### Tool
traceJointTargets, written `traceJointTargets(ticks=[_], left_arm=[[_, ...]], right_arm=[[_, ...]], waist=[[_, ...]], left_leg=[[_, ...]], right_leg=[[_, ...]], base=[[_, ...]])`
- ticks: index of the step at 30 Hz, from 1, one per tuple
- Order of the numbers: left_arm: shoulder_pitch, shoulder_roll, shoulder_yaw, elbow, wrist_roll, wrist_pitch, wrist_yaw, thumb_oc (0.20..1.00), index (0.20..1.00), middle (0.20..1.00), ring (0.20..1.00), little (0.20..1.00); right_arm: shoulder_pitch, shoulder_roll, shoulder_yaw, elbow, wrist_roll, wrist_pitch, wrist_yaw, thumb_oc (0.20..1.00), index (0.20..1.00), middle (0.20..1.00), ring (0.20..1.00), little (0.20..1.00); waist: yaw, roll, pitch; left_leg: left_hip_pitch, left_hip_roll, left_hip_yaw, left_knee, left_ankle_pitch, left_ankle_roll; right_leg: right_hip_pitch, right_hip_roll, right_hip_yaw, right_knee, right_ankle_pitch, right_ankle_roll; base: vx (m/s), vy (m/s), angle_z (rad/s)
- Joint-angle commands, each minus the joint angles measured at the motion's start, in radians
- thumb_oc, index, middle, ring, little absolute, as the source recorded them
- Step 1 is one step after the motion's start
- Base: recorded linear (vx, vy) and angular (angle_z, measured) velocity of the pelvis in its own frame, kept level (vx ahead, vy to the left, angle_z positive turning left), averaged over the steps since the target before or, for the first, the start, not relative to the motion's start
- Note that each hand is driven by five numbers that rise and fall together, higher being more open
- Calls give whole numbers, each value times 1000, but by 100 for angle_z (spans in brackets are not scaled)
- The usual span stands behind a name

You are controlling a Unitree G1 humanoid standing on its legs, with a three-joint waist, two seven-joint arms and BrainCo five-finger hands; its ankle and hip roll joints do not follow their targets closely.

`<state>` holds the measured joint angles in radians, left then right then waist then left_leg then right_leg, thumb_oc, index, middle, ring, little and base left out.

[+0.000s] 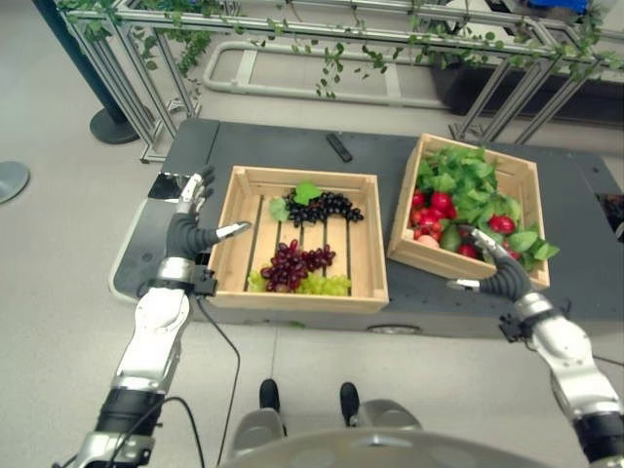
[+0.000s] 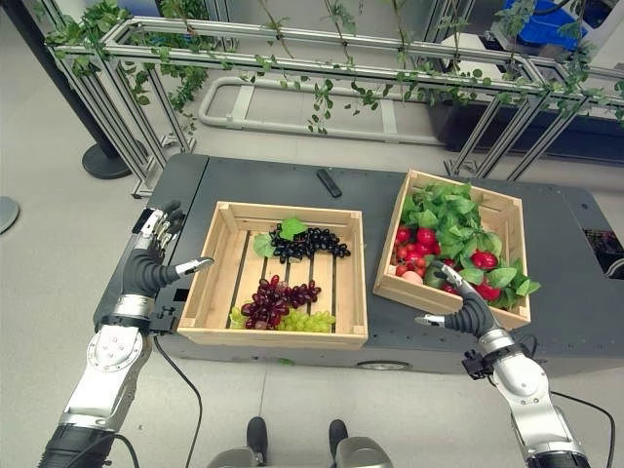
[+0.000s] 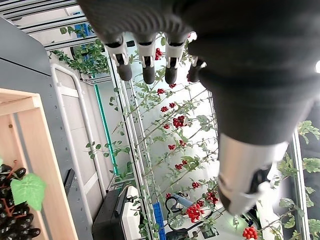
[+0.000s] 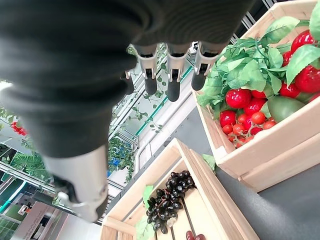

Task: Pick up the fruits from the basket on one side to the basket on the other side

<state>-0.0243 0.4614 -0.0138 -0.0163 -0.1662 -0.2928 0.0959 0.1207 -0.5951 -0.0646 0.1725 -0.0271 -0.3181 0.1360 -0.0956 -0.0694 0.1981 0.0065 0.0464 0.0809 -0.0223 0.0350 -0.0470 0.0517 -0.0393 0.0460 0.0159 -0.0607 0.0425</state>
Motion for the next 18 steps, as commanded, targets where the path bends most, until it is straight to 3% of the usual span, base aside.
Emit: traceJointTargets(ticks=[1,18], left_arm=[[-9,9,29,-27,25,-52,20,1000,1000,1000,1000,1000],[9,2,27,-26,3,-51,7,1000,1000,1000,1000,1000]], right_arm=[[-28,-16,-9,-28,19,-33,-12,1000,1000,1000,1000,1000],[-19,-3,9,-12,18,-31,-9,1000,1000,1000,1000,1000]], waist=[[5,3,-51],[6,7,-65]], left_leg=[[-15,26,11,89,-87,-5],[12,15,23,64,-96,1]], right_leg=[[-75,-30,-37,56,26,70],[-49,-44,-38,19,39,81]], base=[[54,3,2],[5,1,1]])
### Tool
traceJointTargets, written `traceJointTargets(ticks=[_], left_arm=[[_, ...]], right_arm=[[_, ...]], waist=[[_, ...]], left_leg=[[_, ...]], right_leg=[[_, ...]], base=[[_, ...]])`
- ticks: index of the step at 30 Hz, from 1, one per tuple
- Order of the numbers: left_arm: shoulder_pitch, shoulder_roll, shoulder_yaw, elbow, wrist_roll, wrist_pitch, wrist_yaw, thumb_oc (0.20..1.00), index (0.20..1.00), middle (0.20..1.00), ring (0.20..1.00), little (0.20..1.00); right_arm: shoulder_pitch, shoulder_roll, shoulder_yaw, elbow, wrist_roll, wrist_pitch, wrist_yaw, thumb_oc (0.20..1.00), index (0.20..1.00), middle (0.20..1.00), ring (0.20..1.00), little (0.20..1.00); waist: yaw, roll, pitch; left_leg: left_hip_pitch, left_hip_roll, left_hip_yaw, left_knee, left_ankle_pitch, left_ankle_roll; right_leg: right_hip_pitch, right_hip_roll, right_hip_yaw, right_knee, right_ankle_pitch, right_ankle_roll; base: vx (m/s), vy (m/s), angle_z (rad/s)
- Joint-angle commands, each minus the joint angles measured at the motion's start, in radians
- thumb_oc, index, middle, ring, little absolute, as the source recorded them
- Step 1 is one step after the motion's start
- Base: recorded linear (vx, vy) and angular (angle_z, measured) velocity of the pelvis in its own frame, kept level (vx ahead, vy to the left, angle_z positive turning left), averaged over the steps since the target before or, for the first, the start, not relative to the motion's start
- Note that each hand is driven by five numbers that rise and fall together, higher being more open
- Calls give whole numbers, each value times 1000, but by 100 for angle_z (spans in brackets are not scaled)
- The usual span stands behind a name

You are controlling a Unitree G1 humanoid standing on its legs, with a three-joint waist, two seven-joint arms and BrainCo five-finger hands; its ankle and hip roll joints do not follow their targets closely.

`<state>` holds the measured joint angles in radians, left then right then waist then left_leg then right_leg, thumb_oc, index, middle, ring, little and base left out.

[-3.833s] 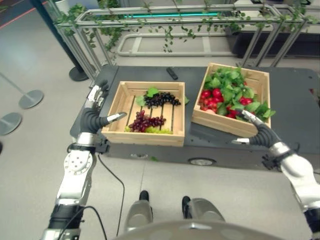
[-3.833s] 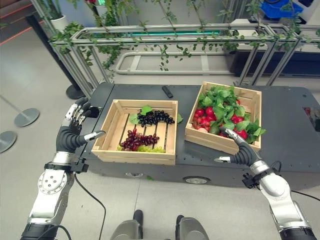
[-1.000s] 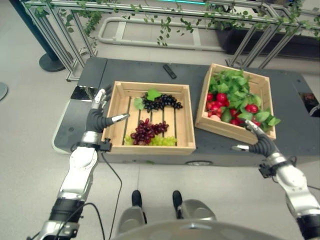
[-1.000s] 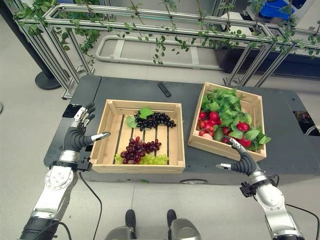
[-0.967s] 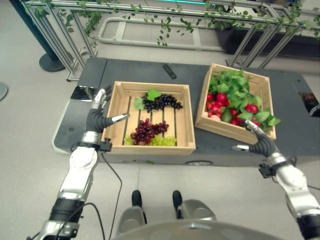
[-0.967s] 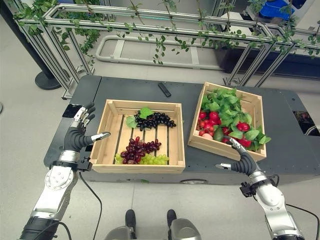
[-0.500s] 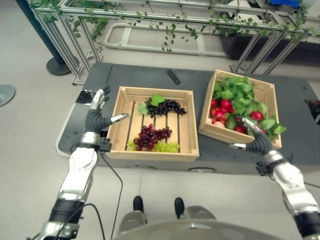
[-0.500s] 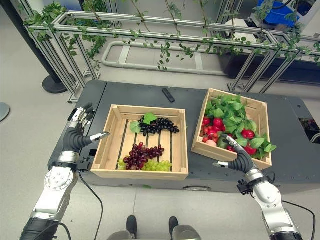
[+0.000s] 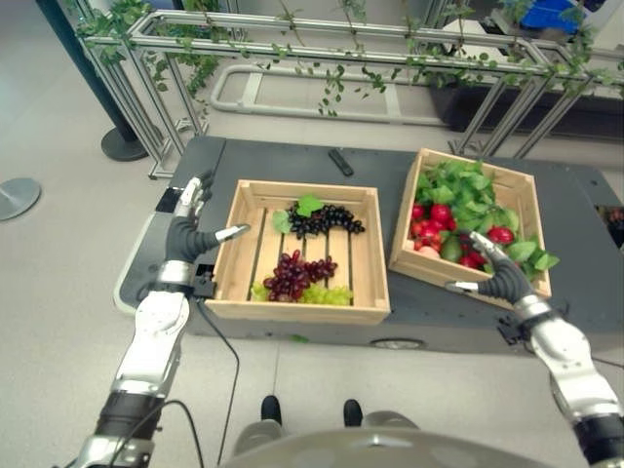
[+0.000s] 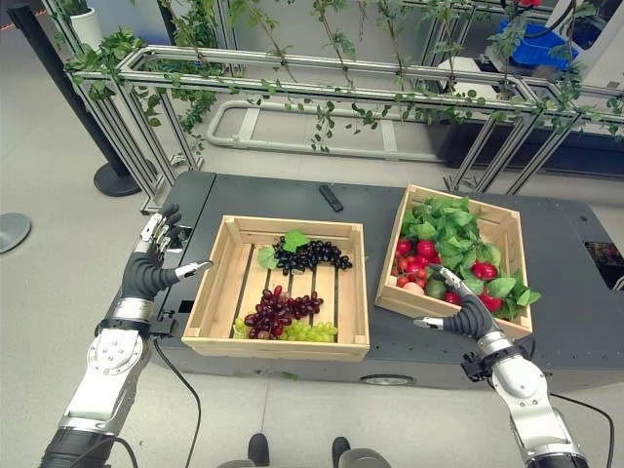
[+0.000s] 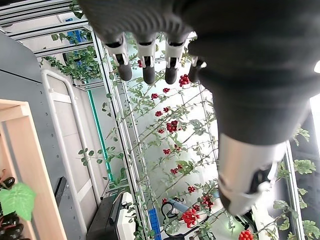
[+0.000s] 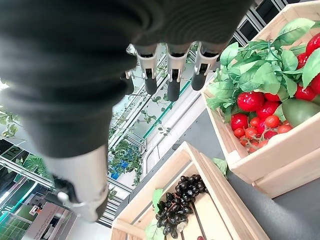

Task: Pick up the fruits from the basket on one side to the basket on the other side

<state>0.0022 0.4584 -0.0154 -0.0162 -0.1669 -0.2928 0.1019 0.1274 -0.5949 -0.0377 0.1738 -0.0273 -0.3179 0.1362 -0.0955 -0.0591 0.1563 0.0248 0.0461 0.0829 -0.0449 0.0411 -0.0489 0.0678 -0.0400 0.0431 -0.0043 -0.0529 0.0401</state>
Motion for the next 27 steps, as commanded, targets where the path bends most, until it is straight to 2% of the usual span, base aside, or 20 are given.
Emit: traceJointTargets(ticks=[1,27], left_arm=[[-17,5,27,-26,1,-52,-3,1000,1000,1000,1000,1000],[-23,13,9,-10,-2,-50,-8,1000,1000,1000,1000,1000]], right_arm=[[-26,-3,-18,-17,17,-32,-10,1000,1000,1000,1000,1000],[-26,8,-20,-3,24,-31,-17,1000,1000,1000,1000,1000]], waist=[[7,-3,-23],[8,-11,-28]], left_leg=[[-6,16,18,88,-102,3],[3,17,9,84,-107,4]], right_leg=[[-64,-44,-36,41,30,83],[-57,-44,-47,52,20,85]], base=[[0,0,0],[0,0,0]])
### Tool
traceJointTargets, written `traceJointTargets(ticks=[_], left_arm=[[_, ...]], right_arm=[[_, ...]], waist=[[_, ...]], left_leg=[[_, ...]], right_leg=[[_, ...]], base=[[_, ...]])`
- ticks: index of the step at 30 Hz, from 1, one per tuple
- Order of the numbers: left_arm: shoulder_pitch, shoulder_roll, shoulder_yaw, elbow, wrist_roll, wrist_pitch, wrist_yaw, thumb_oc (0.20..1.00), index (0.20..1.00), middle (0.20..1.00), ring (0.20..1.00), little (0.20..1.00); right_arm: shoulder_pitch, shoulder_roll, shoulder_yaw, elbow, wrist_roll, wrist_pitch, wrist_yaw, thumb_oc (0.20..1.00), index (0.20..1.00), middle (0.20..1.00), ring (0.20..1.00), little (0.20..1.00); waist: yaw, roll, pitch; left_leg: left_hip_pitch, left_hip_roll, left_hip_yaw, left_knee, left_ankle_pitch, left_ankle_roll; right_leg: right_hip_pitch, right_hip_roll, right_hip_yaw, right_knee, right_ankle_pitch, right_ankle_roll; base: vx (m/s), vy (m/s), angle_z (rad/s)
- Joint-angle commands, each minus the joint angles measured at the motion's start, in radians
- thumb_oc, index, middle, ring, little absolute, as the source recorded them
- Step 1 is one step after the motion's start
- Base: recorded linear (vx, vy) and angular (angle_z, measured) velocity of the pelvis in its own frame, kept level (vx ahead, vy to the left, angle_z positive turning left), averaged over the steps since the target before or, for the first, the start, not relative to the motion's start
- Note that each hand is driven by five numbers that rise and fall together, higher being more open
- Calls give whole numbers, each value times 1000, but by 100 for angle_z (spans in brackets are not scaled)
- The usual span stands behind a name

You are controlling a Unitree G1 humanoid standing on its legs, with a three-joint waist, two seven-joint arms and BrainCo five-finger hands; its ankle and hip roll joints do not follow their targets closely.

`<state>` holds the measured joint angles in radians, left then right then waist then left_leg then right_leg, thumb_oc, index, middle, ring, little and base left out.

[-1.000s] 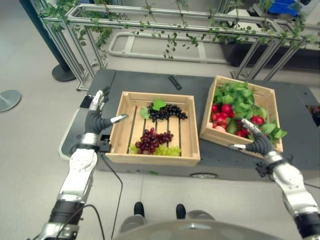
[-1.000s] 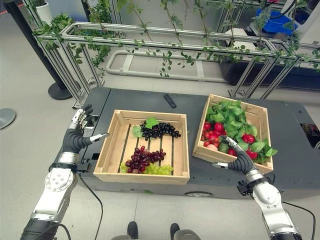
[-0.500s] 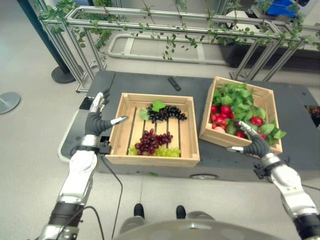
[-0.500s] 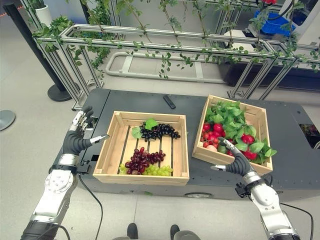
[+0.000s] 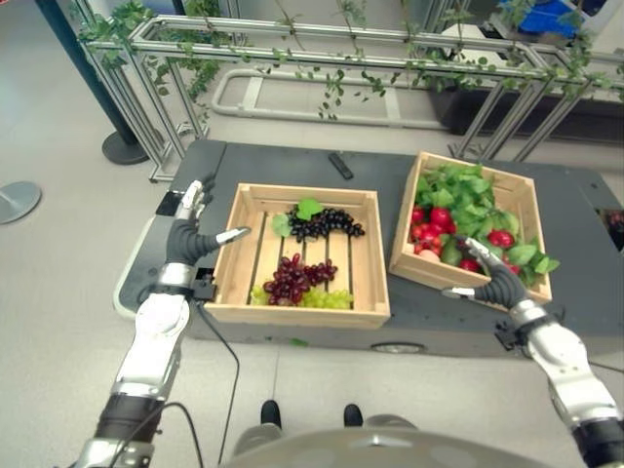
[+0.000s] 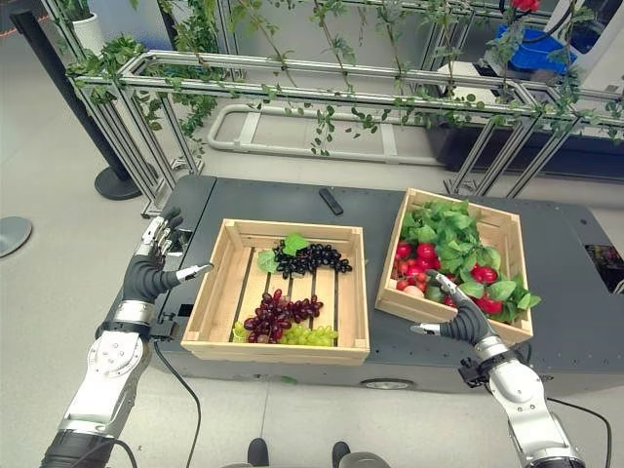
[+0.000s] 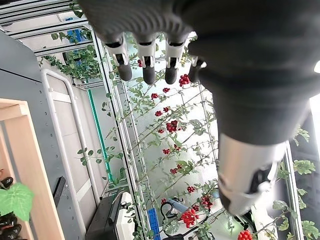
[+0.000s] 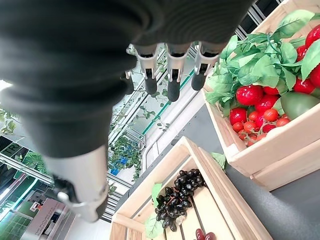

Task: Pick up the fruits from the basket on one side to the basket on the other side

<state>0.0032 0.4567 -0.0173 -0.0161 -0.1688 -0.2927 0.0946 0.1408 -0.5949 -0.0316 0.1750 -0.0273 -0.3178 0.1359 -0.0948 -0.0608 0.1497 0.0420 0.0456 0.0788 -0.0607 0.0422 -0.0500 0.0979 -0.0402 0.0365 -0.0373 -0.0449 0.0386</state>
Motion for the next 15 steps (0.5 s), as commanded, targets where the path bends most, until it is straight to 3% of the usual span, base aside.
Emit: traceJointTargets(ticks=[1,6,11,15], left_arm=[[-23,15,8,-4,0,-52,-1,1000,1000,1000,1000,1000],[-18,9,-35,133,12,-59,-3,1000,1000,1000,1000,1000],[-30,-42,-107,528,90,-45,21,1000,1000,1000,1000,1000],[-7,-54,-101,641,49,-55,8,1000,1000,1000,1000,1000]], right_arm=[[-39,11,-25,-1,32,-31,-17,1000,1000,1000,1000,1000],[-48,40,20,116,80,-26,-10,1000,1000,1000,1000,1000],[-61,104,91,346,155,-31,-40,1000,1000,1000,1000,1000],[-59,129,107,415,206,-37,-39,1000,1000,1000,1000,1000]], waist=[[8,-10,-21],[7,-11,-24],[8,-12,-29],[12,-10,-30]], left_leg=[[-14,17,13,98,-108,6],[-10,16,13,94,-107,5],[-3,17,17,90,-106,4],[-2,15,16,91,-105,4]], right_leg=[[-86,-44,-40,86,12,87],[-87,-45,-43,86,12,90],[-83,-47,-46,83,12,93],[-79,-50,-49,83,12,97]], base=[[0,0,0],[0,0,0],[0,0,0],[0,0,0]])
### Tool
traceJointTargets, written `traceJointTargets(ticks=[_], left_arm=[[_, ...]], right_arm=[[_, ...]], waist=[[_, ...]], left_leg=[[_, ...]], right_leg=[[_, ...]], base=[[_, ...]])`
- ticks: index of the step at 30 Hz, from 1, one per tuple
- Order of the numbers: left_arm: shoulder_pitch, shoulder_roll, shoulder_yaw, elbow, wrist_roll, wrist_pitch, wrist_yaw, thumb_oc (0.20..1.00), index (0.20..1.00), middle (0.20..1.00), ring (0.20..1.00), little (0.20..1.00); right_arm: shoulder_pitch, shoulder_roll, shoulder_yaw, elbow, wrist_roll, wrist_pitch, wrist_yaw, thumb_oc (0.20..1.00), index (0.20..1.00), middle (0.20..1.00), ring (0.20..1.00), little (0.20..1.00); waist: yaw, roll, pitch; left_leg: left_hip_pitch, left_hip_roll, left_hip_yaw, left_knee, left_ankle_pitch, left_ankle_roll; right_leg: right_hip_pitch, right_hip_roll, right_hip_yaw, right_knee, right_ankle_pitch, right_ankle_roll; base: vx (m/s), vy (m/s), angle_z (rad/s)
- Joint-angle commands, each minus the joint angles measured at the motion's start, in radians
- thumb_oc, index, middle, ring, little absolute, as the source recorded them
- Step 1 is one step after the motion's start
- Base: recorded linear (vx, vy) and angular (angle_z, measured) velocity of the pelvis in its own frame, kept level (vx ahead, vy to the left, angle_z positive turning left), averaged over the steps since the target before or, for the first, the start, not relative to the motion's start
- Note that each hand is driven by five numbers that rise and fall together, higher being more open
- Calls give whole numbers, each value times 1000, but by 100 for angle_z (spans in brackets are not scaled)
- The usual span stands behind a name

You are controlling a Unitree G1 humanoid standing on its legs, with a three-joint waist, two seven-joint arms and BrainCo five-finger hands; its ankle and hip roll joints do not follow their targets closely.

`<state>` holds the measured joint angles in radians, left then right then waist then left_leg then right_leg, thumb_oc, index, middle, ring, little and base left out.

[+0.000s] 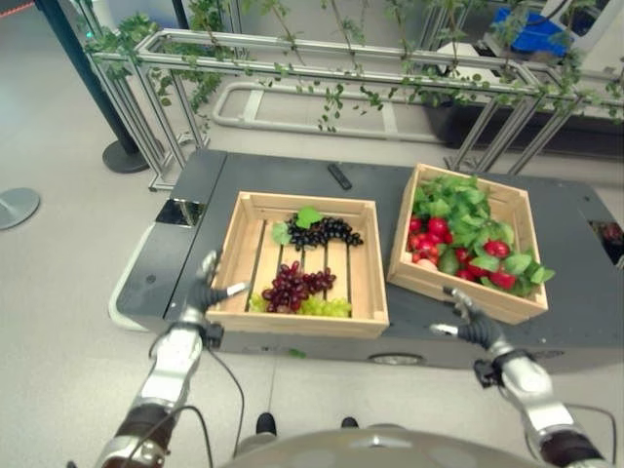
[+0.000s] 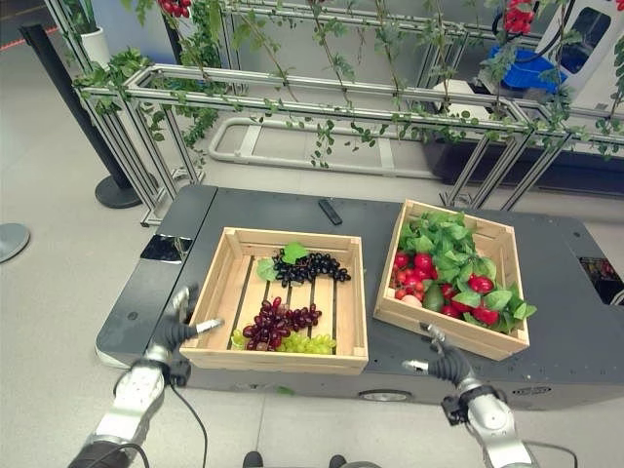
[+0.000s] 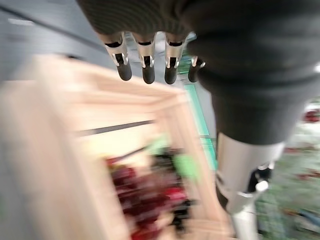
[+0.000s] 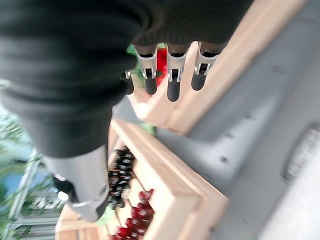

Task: Pick up the fruits from the basket on one side to the basket on the other side

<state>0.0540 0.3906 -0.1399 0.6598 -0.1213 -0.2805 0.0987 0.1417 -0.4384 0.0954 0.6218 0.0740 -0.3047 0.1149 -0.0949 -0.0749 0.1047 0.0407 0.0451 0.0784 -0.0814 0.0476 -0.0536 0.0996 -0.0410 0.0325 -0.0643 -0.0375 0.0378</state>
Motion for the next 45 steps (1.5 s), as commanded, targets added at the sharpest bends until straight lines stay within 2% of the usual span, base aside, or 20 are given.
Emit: traceJointTargets(ticks=[1,4,6,23,27,28,30,32,40,45], left_arm=[[-59,9,20,-6,2,-67,5,1000,1000,1000,1000,1000],[-78,-14,5,127,25,-62,27,1000,1000,1000,1000,1000],[-77,-17,5,144,28,-62,38,1000,1000,1000,1000,1000],[-92,-20,5,154,11,-81,63,1000,1000,1000,1000,1000],[-113,-35,-5,253,21,-51,57,1000,1000,1000,1000,1000],[-128,-50,-6,351,23,-30,38,1000,1000,1000,1000,1000],[-129,-50,-6,353,23,-31,38,1000,1000,1000,1000,1000],[-135,-74,-9,527,72,24,-11,1000,1000,1000,1000,1000],[-94,-109,23,670,82,93,-101,1000,1000,1000,1000,1000],[-88,-110,28,678,74,101,-118,1000,1000,1000,1000,1000]], right_arm=[[-64,-13,-15,3,129,-48,-15,1000,1000,1000,1000,1000],[-82,24,15,109,181,-46,-24,1000,1000,1000,1000,1000],[-80,35,11,118,216,-46,-23,1000,1000,1000,1000,1000],[-90,35,17,118,235,-60,-39,1000,1000,1000,1000,1000],[-109,56,32,237,252,-49,-41,1000,1000,1000,1000,1000],[-123,76,47,327,245,-33,-43,1000,1000,1000,1000,1000],[-125,76,47,328,245,-33,-43,1000,1000,1000,1000,1000],[-144,101,59,487,212,1,-46,1000,1000,1000,1000,1000],[-137,115,43,632,176,50,-17,1000,1000,1000,1000,1000],[-135,116,41,646,180,60,-4,1000,1000,1000,1000,1000]], waist=[[13,4,15],[12,5,14],[10,5,12],[10,0,3],[8,2,3],[7,3,2],[7,3,3],[4,9,-2],[0,20,-19],[0,21,-26]], left_leg=[[1,16,17,110,-110,7],[10,17,19,104,-109,5],[14,16,19,103,-110,5],[29,18,21,94,-110,4],[28,18,22,94,-109,4],[28,18,23,93,-109,4],[29,18,23,93,-109,4],[33,18,24,88,-109,5],[53,19,28,81,-112,7],[58,20,27,77,-111,6]], right_leg=[[-81,-48,-45,110,6,98],[-76,-48,-45,109,5,98],[-73,-49,-47,109,4,98],[-60,-47,-49,100,4,94],[-62,-47,-47,100,6,93],[-63,-46,-46,101,7,92],[-63,-46,-46,101,6,92],[-62,-44,-43,100,6,91],[-51,-42,-38,93,7,86],[-46,-41,-39,92,5,85]], base=[[0,0,0],[0,0,0],[0,0,0],[0,1,0],[0,0,0],[0,0,0],[0,0,0],[0,0,0],[4,3,-1],[1,2,-1]])
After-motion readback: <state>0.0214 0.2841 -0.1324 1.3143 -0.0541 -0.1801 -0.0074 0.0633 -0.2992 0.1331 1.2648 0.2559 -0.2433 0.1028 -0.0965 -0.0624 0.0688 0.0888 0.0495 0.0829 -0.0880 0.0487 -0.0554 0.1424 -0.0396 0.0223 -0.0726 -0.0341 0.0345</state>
